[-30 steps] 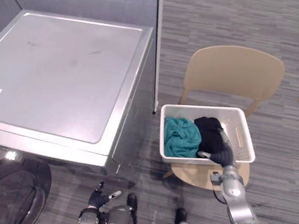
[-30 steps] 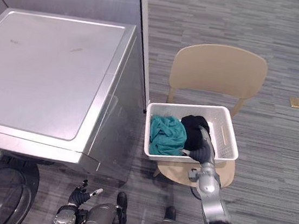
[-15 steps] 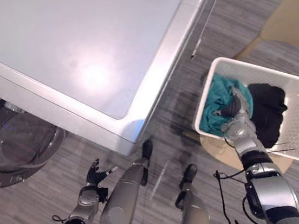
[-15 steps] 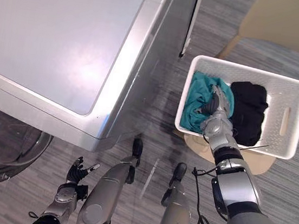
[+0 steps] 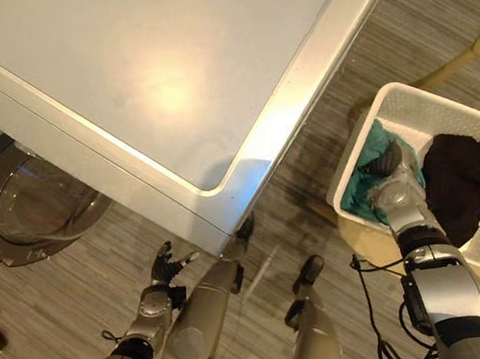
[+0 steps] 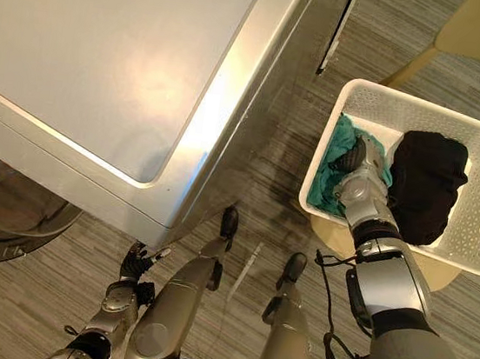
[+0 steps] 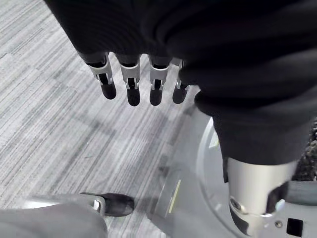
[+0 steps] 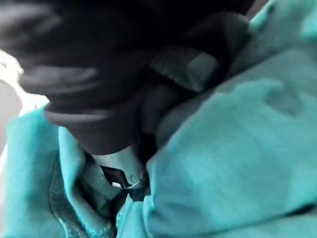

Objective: Pick up the laundry basket with both hands and put the clothes into the washing machine.

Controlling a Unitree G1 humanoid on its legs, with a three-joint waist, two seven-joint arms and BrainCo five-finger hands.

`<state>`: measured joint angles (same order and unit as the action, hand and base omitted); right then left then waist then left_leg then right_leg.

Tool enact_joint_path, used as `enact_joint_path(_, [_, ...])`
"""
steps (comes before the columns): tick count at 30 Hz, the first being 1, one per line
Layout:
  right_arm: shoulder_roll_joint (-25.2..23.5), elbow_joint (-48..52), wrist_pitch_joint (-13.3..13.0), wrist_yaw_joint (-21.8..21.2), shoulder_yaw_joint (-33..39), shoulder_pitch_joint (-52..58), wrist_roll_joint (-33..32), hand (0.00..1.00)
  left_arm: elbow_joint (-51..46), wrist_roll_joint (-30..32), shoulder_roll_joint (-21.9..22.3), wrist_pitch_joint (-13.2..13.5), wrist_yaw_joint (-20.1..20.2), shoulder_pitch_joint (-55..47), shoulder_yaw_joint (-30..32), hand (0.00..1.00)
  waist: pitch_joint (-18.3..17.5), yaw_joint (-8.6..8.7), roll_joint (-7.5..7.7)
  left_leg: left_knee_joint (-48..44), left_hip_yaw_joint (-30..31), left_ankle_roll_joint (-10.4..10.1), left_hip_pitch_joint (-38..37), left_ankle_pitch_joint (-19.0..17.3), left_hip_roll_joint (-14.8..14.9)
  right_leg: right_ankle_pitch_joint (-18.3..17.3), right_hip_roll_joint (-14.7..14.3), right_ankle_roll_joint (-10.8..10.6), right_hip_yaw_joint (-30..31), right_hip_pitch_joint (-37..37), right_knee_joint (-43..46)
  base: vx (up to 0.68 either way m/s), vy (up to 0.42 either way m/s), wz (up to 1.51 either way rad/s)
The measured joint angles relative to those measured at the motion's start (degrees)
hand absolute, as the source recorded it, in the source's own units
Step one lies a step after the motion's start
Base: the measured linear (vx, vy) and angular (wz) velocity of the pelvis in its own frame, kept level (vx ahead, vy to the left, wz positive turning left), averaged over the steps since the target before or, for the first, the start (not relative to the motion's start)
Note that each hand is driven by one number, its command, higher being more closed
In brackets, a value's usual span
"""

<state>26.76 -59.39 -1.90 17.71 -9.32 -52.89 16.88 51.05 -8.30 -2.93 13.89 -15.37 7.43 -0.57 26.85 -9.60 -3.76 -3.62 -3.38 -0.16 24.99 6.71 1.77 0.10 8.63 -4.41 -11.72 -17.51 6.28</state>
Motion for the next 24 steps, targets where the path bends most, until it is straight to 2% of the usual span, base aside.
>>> enact_joint_path(1, [-0.03,2.72,0.0,0.21,0.91,0.87,-0.47,1.0,-0.08,0.0,-0.03,-0.04,0.0,0.0,0.01,0.0,0.05,0.31,0.08,0.17,-0.12,0.0,-0.32,0.0,0.02,0.0,-0.02,0.0,0.14,0.22,-0.05,-0.01,-0.002,-0.17])
enact_joint_path(5, [-3.28,25.36,-0.59,3.34,7.63,10.03,-5.93,1.0,-2.65,0.42,-0.26,-1.23,-0.08,-0.5,0.19,0.0,0.94,2.68,1.61,2.97,-1.63,0.06,-5.51,0.43,0.15,-0.03,-0.07,-0.03,1.27,3.4,-0.45,0.02,-0.005,-0.17])
enact_joint_path(6, [-4.14,28.59,-1.0,3.61,8.14,11.81,-7.26,1.0,-3.18,0.6,-0.35,-1.3,-0.08,-0.75,0.2,0.0,1.04,2.77,1.86,3.31,-1.86,0.06,-6.55,0.42,0.18,-0.05,-0.1,-0.02,1.35,4.1,-0.46,0.04,-0.004,-0.17])
enact_joint_path(8, [-7.82,40.12,-3.97,3.53,8.95,18.95,-12.39,1.0,-4.75,1.95,-0.52,-1.93,0.07,-1.93,0.23,0.0,0.59,4.33,2.77,4.32,-2.77,0.04,-9.58,0.38,0.27,-0.14,-0.15,-0.1,2.07,6.22,-0.46,0.06,0.003,-0.19])
enact_joint_path(9, [-9.21,42.58,-4.56,3.5,8.92,20.66,-13.44,1.0,-4.83,2.26,-0.71,-2.16,0.13,-2.31,0.23,0.0,0.22,4.54,3.24,4.98,-3.24,0.04,-10.38,0.38,0.26,-0.28,-0.15,-0.13,2.37,6.42,-0.46,0.06,0.006,-0.27])
enact_joint_path(12, [-16.04,53.32,-7.24,2.74,7.56,29.96,-16.75,1.0,-4.84,2.81,-1.35,-3.03,0.52,-4.55,0.3,0.0,-2.06,5.87,5.75,7.1,-5.1,0.02,-14.24,0.34,0.05,-1.24,0.06,-0.96,3.8,8.43,-0.58,0.06,-0.002,-0.29])
enact_joint_path(14, [-18.7,57.51,-8.35,0.88,6.21,34.96,-18.62,1.0,-4.89,3.59,-1.4,-3.57,1.16,-6.43,0.29,0.0,-5.04,5.89,6.4,8.05,-6.3,-0.11,-15.91,0.23,0.16,-1.24,-0.08,-0.97,4.6,8.94,-0.64,0.09,0.011,-0.26])
enact_joint_path(16, [-20.78,61.23,-9.29,-0.88,4.5,38.13,-20.85,1.0,-4.86,4.54,-1.52,-3.62,1.69,-8.07,0.3,0.0,-6.38,5.84,6.65,8.94,-7.58,-0.3,-19.08,-0.06,0.19,-1.24,-0.16,-0.97,5.77,11.11,-0.78,0.07,0.014,-0.37])
enact_joint_path(18, [-22.85,64.15,-11.2,-3.06,2.53,40.74,-24.09,1.0,-4.72,4.56,-1.88,-3.63,1.74,-9.92,0.32,0.0,-9.14,5.98,6.84,8.93,-8.17,-0.52,-20.04,-0.54,0.17,-1.28,-0.17,-1.02,6.53,11.54,-0.5,0.04,0.023,-0.25])
enact_joint_path(19, [-24.08,66.14,-12.44,-4.12,2.09,42.01,-25.71,1.0,-4.7,4.57,-2.03,-3.57,1.81,-10.18,0.34,0.0,-9.73,6.24,6.76,8.29,-7.69,-0.5,-20.27,-0.77,0.23,-1.48,-0.16,-1.28,6.98,11.55,0.92,0.01,0.017,0.25])
enact_joint_path(20, [-24.56,67.14,-13.47,-4.62,1.83,42.45,-27.04,1.0,-4.44,4.67,-2.22,-3.54,2.03,-10.13,0.43,0.0,-9.76,7.37,6.72,6.14,-6.12,0.0,-19.59,-1.61,0.33,-1.9,-0.14,-1.9,7.01,11.53,3.42,-0.01,0.033,0.56])
enact_joint_path(22, [-25.16,68.82,-14.34,-5.14,1.79,43.52,-28.32,1.0,-4.31,5.05,-2.27,-3.55,2.81,-9.68,0.84,0.0,-9.77,7.99,6.68,3.81,-3.97,0.76,-18.8,-2.15,0.61,-4.06,0.03,-3.4,8.53,11.19,8.73,-0.03,0.015,0.92])
enact_joint_path(23, [-25.25,69.79,-15.08,-5.39,1.85,44.54,-28.89,1.0,-4.37,5.52,-2.7,-3.43,2.9,-9.49,1.08,0.0,-9.84,8.72,6.82,1.72,-0.79,1.38,-18.06,-2.57,0.09,-9.62,0.45,-2.33,11.08,9.97,21.03,-0.01,-0.063,1.41])
enact_joint_path(24, [-25.55,69.84,-15.74,-5.67,1.53,44.93,-29.51,1.0,-4.45,5.8,-2.94,-3.38,2.87,-9.8,1.22,0.0,-10.36,8.52,7.26,0.08,1.95,1.43,-17.58,-2.7,-0.77,-11.76,0.31,-3.83,13.02,10.26,30.32,-0.01,-0.094,1.41])
